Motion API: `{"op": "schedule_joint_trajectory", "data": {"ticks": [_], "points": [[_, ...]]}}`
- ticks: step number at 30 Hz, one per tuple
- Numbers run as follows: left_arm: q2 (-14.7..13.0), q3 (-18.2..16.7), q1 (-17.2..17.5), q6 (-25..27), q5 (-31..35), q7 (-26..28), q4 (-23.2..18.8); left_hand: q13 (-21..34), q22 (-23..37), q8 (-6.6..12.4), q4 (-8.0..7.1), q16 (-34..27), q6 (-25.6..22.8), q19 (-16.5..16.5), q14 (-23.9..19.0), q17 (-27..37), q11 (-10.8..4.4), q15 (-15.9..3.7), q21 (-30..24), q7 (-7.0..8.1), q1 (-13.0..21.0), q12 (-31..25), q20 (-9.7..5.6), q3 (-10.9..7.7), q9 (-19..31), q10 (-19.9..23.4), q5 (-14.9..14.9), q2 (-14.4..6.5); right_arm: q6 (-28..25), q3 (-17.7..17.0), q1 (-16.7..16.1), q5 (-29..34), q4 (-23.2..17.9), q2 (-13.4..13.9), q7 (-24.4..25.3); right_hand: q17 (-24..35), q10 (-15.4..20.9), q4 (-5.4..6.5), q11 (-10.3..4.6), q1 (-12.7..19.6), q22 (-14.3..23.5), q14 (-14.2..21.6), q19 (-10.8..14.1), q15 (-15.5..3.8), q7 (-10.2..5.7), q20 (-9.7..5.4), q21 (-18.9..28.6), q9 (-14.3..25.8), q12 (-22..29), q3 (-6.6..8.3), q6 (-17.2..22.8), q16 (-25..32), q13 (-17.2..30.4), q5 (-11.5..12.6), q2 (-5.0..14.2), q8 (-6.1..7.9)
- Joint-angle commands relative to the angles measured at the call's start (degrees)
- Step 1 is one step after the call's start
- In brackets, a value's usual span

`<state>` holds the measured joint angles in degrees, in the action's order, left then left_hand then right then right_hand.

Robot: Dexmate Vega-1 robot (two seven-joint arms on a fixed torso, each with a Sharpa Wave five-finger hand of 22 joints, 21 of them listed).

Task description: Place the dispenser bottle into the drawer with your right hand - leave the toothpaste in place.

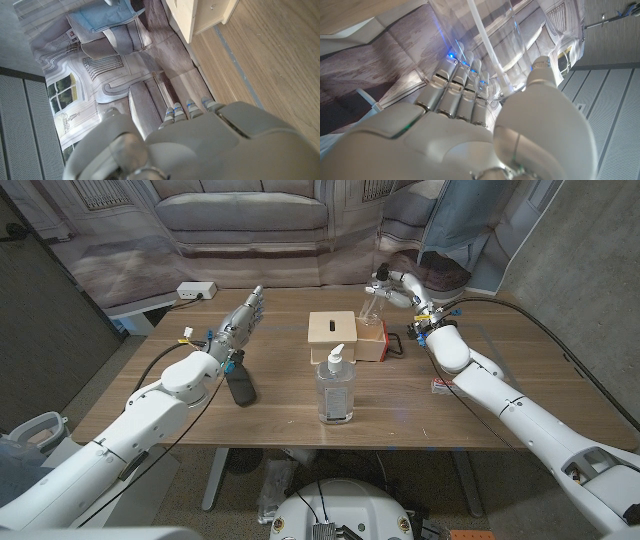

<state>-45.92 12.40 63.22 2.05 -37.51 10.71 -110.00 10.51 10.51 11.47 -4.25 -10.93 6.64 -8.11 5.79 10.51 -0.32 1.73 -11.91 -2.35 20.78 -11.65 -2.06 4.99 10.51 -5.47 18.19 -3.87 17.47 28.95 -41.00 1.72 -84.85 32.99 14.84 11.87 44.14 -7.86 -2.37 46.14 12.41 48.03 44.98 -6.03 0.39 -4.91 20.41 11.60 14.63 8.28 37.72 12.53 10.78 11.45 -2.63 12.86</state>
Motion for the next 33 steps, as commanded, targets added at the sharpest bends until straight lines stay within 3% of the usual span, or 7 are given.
{"op": "schedule_joint_trajectory", "data": {"ticks": [1,33], "points": [[-0.1,0.4,-0.2,1.1,0.1,0.6,-0.2,0.2,0.1,-0.2,-0.13,0.1,0.1,0.4,0.2,0.2,0.01,0.08,-0.1,-0.05,0.3,0.1,-0.66,0.44,0.3,-0.1,0.0,-0.3,0.1,0.4,0.2,-0.4,1.1,-0.1,-0.1,0.1,3.2,0.8,-2.72,10.8,0.1,0.6,0.0,-5.89,-4.41,-5.51,0.2,0.1,-0.2,0.9,4.8,0.2,0.3,-0.2,11.51,-0.06],[-0.8,0.4,-0.2,3.2,-0.1,1.5,-1.1,0.2,0.1,-0.18,-0.09,-0.1,0.1,0.8,-0.3,0.2,0.26,0.42,-0.2,-0.24,0.5,0.1,-0.54,0.82,0.3,-0.1,-0.1,-0.4,0.3,2.8,2.2,-0.3,5.6,-2.0,-0.4,0.4,3.4,1.16,-2.95,10.7,0.2,0.7,-0.3,-6.12,-4.78,-5.54,0.4,0.1,-0.5,1.18,5.1,0.2,0.3,-0.4,11.71,-0.25]]}}
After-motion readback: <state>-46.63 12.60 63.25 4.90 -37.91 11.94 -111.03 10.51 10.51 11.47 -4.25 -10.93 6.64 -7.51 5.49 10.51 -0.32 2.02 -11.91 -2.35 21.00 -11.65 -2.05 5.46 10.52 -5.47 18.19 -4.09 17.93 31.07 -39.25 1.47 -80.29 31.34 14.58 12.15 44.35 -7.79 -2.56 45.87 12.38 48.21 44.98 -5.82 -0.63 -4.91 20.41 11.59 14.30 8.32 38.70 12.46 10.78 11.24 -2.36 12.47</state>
